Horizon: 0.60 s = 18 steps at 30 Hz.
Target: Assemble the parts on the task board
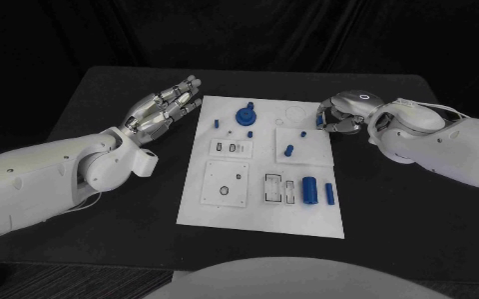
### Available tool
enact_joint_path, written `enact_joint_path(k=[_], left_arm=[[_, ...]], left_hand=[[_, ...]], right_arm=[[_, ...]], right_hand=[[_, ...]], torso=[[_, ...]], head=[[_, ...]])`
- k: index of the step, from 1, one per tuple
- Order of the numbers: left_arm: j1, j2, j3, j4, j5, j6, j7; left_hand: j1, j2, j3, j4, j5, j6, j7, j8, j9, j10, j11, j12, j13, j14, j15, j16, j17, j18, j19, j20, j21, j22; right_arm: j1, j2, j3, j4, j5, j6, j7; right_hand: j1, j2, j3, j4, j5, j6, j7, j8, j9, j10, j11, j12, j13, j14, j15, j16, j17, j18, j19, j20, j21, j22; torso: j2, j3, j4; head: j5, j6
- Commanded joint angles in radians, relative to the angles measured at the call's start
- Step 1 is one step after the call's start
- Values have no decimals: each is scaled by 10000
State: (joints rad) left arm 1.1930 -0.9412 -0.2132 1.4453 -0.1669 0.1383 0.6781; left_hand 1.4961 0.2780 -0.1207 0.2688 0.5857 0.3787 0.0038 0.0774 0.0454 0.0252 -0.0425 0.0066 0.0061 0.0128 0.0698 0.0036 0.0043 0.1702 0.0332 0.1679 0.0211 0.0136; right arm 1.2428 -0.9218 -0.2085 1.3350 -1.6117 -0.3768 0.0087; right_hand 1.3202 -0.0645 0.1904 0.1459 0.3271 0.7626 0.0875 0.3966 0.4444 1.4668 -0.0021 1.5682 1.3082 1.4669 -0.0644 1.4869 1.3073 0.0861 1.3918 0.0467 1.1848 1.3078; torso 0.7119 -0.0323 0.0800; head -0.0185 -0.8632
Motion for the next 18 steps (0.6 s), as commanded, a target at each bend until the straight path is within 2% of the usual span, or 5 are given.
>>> enact_joint_path(k=[1,6,10,14,18], left_arm=[[-19,17,7,-4,-10,156,181],[-21,13,7,-9,-10,168,168],[-23,-12,7,-1,-10,179,164],[-26,-46,7,10,-10,175,152],[-26,-57,7,17,-10,175,141]], left_hand=[[99,-2,42,18,64,-32,10,37,4,-8,68,2,10,12,53,30,11,23,12,57,49,7],[99,-2,42,18,64,-32,10,37,4,-8,68,2,10,12,53,30,11,23,12,57,49,7],[99,-2,42,18,64,-32,10,37,4,-8,68,2,10,12,53,30,11,23,12,57,49,7],[103,-5,59,13,64,-35,14,38,4,-7,71,3,10,11,55,29,11,20,11,58,48,6],[103,-5,59,13,64,-35,14,38,4,-7,71,3,10,11,55,29,11,20,11,58,48,6]], right_arm=[[-30,13,4,-23,9,-354,158],[-33,19,4,-21,158,-534,283],[-32,-19,5,85,261,-868,385],[6,-163,7,491,332,-1237,440],[191,-309,7,1100,357,-1529,418]], right_hand=[[46,45,32,-32,184,54,-41,119,82,1039,-78,26,2626,790,-67,-62,1737,23,-12,-54,-68,670],[107,107,152,-89,664,115,-77,362,259,1039,-113,26,2626,794,-93,-58,1741,22,6,-80,-91,695],[209,162,305,-190,1056,437,-152,691,459,1039,-166,26,2626,806,-142,-34,1763,14,43,-118,-70,740],[277,140,412,-272,1315,561,-162,823,547,1039,-164,26,2626,811,-149,-34,1761,11,62,-136,-74,762],[296,101,505,-318,1617,569,-147,863,590,1039,-134,26,2626,817,-134,-23,1771,7,75,-132,-81,781]], torso=[[-2,-1,-4],[-1,-4,-1],[3,-2,1],[1,-2,-1],[-1,-3,-10]], head=[[25,-13],[43,-20],[62,-17],[79,-14],[82,-20]])
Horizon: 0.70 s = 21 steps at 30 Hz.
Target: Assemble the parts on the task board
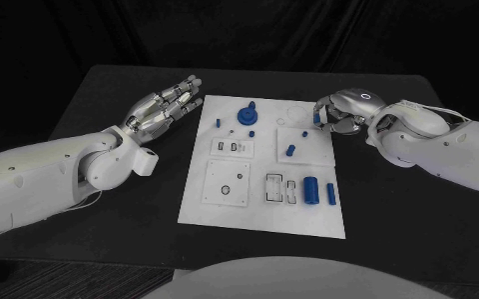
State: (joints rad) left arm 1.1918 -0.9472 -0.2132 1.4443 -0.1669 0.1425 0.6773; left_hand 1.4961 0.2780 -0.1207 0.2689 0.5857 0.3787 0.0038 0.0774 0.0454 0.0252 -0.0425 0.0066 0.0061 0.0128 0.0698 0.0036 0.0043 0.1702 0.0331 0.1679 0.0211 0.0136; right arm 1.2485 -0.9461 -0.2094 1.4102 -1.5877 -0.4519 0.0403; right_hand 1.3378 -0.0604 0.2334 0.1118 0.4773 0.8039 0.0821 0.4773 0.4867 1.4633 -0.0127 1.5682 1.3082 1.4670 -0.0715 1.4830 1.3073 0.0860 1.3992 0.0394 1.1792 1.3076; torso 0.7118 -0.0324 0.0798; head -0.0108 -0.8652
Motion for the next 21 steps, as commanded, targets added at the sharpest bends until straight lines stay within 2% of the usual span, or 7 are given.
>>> enact_joint_path(k=[1,6,10,15,19,21], left_arm=[[-15,2,7,27,-10,130,146],[-15,18,7,21,-10,118,123],[-15,40,7,23,-10,119,108],[-14,41,7,42,-10,108,83],[-14,37,7,52,-10,97,74],[-14,46,7,47,-10,102,68]], left_hand=[[103,-5,59,13,64,-35,14,38,4,-7,71,3,10,10,56,29,10,20,12,58,48,6],[105,-6,67,10,65,-22,16,42,6,2,74,6,13,13,57,30,11,20,16,59,51,8],[105,-6,67,10,65,-22,16,42,6,2,74,6,13,13,57,30,11,20,16,59,51,8],[105,-6,67,10,65,-22,16,42,6,2,74,6,13,13,57,30,11,20,16,59,51,8],[108,-13,81,4,70,-5,18,49,9,7,76,7,15,17,58,32,13,19,19,60,53,8],[108,-13,81,4,70,-5,18,49,9,7,76,7,15,17,58,32,13,19,19,60,53,8]], right_arm=[[205,-104,16,558,122,-827,76],[466,-135,16,1445,131,-713,-66],[528,89,16,1851,134,-373,-162],[358,594,16,1988,136,98,-266],[136,1098,15,1840,136,316,-290],[60,1301,15,1747,136,440,-302]], right_hand=[[118,52,88,17,157,152,-89,59,171,1075,-24,26,2626,816,-59,14,1769,7,4,-57,-25,787],[89,31,134,10,307,132,-72,58,184,1075,-2,26,2626,822,-44,31,1785,7,9,-48,-36,795],[64,37,172,8,402,119,-66,57,192,1075,13,26,2626,822,-32,29,1783,8,9,-40,-49,798],[34,34,187,15,447,110,-59,56,197,1075,33,26,2626,815,-21,2,1756,24,-23,-34,-129,767],[18,20,225,-5,533,96,-47,51,203,1075,71,26,2626,814,7,0,1754,33,-45,-16,-187,750],[13,15,235,-10,552,87,-39,46,203,1075,79,26,2626,812,14,-7,1748,35,-50,-11,-199,747]], torso=[[2,-1,-10],[-5,-10,-55],[1,-19,-29],[13,-11,2],[5,-24,27],[10,-18,24]], head=[[5,-2],[33,-19],[3,-19],[27,-17],[60,1],[73,6]])
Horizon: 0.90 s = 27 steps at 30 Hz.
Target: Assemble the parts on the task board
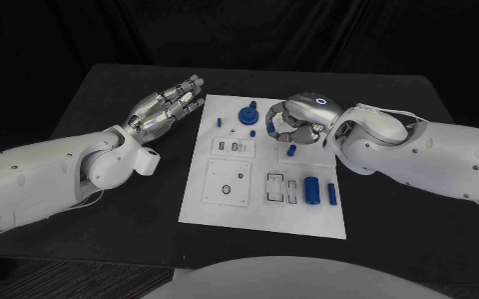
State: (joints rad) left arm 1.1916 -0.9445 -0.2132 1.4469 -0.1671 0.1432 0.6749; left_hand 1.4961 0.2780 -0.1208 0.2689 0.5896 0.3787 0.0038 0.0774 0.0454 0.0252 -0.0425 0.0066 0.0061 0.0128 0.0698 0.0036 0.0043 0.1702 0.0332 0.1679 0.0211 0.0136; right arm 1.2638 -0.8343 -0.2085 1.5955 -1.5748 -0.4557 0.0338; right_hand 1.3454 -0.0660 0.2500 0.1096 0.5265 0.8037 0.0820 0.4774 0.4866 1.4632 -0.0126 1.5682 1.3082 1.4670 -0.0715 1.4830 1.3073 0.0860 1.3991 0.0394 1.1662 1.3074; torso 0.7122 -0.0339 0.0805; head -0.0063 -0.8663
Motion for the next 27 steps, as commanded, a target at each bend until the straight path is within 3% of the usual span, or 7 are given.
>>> enact_joint_path(k=[1,5,8,13,27], left_arm=[[-12,25,7,18,-9,98,88],[-12,66,7,-5,-9,120,80],[-12,105,7,-32,-9,142,77],[-13,150,7,-64,-9,172,69],[-13,217,7,-121,-9,239,24]], left_hand=[[108,-13,81,4,31,-6,18,49,9,7,76,7,15,17,58,32,13,19,19,60,53,8],[109,-18,88,1,32,-18,19,48,8,6,76,7,15,15,58,31,12,19,16,60,51,7],[110,-19,91,0,33,-28,19,47,6,1,77,5,13,13,59,30,12,18,14,60,49,6],[110,-19,91,0,33,-28,19,47,6,1,77,5,13,13,59,30,12,18,14,60,49,6],[113,-19,102,-3,34,-46,20,44,4,-2,78,4,12,10,60,29,10,17,11,61,47,5]], right_arm=[[-129,284,7,-162,7,550,-245],[-281,704,7,-442,7,781,-291],[-374,948,7,-615,7,869,-310],[-491,1263,8,-849,7,945,-326],[-596,1689,9,-1236,7,1092,-388]], right_hand=[[-67,68,76,10,71,82,-32,41,203,1076,84,26,2626,809,18,-15,1740,40,-60,-8,-97,738],[-116,60,101,16,83,42,-2,11,195,1076,123,26,2626,799,48,-44,1712,57,-100,13,-191,705],[-124,57,107,14,86,35,3,5,193,1076,132,26,2626,798,56,-45,1711,63,-113,18,-221,693],[-144,48,115,14,84,27,15,-5,189,1076,149,26,2626,797,69,-45,1711,64,-119,28,-237,690],[-204,19,152,-1,38,-24,59,-64,164,1076,196,26,2626,784,114,-71,1686,78,-156,68,-323,667]], torso=[[8,-5,23],[0,5,-9],[-14,-12,15],[-3,13,14],[5,12,2]], head=[[27,16],[37,4],[12,-2],[5,-19],[16,-63]])
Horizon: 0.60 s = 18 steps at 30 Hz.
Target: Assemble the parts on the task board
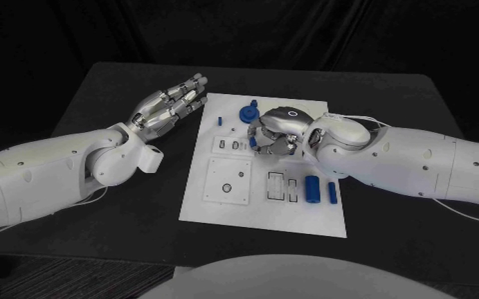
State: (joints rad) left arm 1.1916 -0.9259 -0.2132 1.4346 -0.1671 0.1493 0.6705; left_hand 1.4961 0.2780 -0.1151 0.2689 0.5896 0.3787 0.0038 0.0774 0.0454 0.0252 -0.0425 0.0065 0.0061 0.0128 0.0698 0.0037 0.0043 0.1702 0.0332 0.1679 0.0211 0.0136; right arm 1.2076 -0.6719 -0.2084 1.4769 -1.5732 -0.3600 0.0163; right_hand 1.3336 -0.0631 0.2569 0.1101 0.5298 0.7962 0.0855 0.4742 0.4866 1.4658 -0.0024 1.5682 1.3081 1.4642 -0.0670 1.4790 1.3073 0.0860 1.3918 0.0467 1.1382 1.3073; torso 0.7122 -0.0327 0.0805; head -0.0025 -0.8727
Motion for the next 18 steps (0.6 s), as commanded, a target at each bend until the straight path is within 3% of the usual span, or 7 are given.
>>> enact_joint_path(k=[1,9,18], left_arm=[[-12,36,8,-1,-9,184,65],[-12,49,8,-15,-9,225,20],[-13,76,8,-42,-9,265,-12]], left_hand=[[113,-19,45,-3,34,-46,21,44,4,-2,78,5,12,10,61,28,10,17,11,61,47,5],[115,-18,56,-7,35,-50,22,43,4,-2,81,4,12,7,63,27,9,16,9,62,45,4],[118,-15,68,-10,38,-43,25,46,5,1,85,6,13,7,66,26,9,14,8,64,44,3]], right_arm=[[-38,90,7,-74,-8,138,-217],[-68,254,7,-289,-8,275,-297],[-104,360,7,-387,-8,375,-365]], right_hand=[[-85,-11,87,-9,2,47,24,-36,162,1050,95,26,2627,811,71,-35,1681,78,-83,-3,-46,668],[-149,-37,149,-50,-207,-59,80,-159,99,1050,142,26,2627,793,115,-74,1643,97,-124,45,-143,650],[-286,-68,212,-105,-738,-238,154,-415,-59,1050,175,26,2627,773,152,-114,1601,125,-165,101,-279,639]], torso=[[4,0,3],[6,5,-9],[3,4,0]], head=[[-23,1],[-6,1],[3,1]])
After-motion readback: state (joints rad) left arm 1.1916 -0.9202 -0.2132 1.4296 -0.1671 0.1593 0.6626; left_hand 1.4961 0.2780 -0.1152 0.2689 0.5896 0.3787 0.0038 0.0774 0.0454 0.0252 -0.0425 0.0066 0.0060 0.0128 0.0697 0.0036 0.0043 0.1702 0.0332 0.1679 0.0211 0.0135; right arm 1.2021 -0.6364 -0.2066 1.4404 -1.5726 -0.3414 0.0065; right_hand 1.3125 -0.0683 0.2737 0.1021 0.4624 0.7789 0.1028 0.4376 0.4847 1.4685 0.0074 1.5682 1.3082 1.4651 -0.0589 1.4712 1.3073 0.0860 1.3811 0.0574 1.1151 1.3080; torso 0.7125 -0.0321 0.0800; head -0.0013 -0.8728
